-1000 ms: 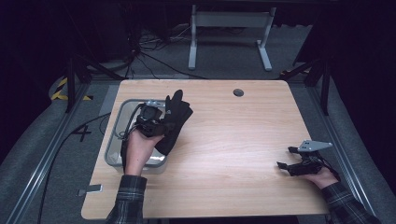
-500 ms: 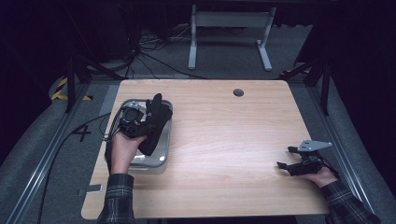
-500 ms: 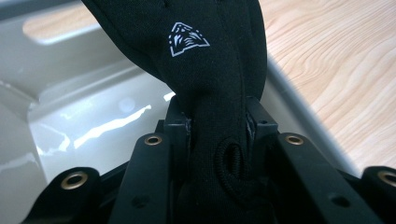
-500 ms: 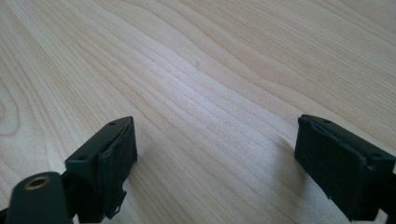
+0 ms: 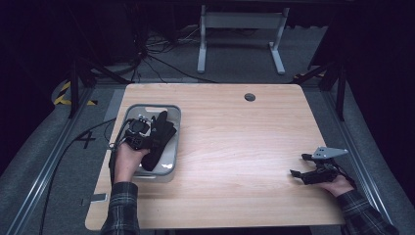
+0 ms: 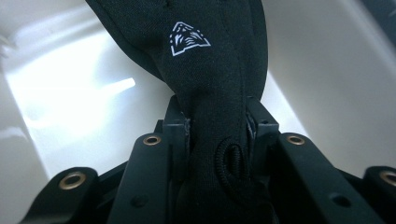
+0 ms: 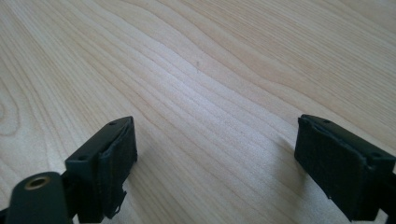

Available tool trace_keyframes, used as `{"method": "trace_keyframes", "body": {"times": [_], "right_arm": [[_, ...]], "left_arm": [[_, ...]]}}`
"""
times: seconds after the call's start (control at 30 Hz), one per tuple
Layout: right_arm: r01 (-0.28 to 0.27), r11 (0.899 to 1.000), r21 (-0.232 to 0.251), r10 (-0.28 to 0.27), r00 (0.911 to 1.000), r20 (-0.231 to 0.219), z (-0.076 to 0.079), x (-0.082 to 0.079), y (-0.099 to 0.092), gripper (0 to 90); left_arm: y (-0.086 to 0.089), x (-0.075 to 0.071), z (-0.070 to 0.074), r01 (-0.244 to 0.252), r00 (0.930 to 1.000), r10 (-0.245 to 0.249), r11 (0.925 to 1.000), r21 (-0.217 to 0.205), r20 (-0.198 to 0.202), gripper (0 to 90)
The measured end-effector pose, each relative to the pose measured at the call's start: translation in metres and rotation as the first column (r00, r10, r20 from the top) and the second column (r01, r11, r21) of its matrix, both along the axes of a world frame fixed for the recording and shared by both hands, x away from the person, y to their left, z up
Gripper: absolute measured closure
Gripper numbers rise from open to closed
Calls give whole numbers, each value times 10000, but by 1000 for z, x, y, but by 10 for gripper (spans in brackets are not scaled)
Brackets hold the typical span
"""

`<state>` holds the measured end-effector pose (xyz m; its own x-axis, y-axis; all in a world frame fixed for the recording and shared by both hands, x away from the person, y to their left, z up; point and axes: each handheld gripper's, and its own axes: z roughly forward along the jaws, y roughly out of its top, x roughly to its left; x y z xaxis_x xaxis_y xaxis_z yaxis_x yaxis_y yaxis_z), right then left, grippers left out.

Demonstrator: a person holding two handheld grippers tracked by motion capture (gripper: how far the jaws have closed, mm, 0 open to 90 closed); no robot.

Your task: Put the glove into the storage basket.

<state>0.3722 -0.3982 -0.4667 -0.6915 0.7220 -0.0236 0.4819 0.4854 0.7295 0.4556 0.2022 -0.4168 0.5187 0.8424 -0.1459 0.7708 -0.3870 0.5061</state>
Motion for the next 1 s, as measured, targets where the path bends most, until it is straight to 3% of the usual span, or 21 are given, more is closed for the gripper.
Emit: {"method": "trace_keyframes", "body": {"times": [0.23,0.37,0.47,0.57,0.73,1.0], "right_arm": [[-11,10000,13,11,10000,-10,0,0,0,137],[-11,10000,14,11,10000,-9,0,0,0,137],[-15,10000,12,15,10000,-8,0,0,0,137],[-13,10000,10,13,10000,-6,0,0,0,137],[-2,10000,17,2,10000,-25,0,-1,0,137],[-15,10000,15,15,10000,-21,0,-1,0,137]], "left_arm": [[2,2,-6,-313,9993,316,9994,131,-207,622],[6,4,-9,-721,9967,729,9971,255,-351,436],[8,4,-7,-981,9950,987,9944,384,-160,279],[10,3,-2,-1193,9928,1192,9925,257,77,201],[12,0,7,-1291,9910,1290,9916,0,353,151],[-3,-8,24,-846,9908,916,9937,-734,992,144]]}}
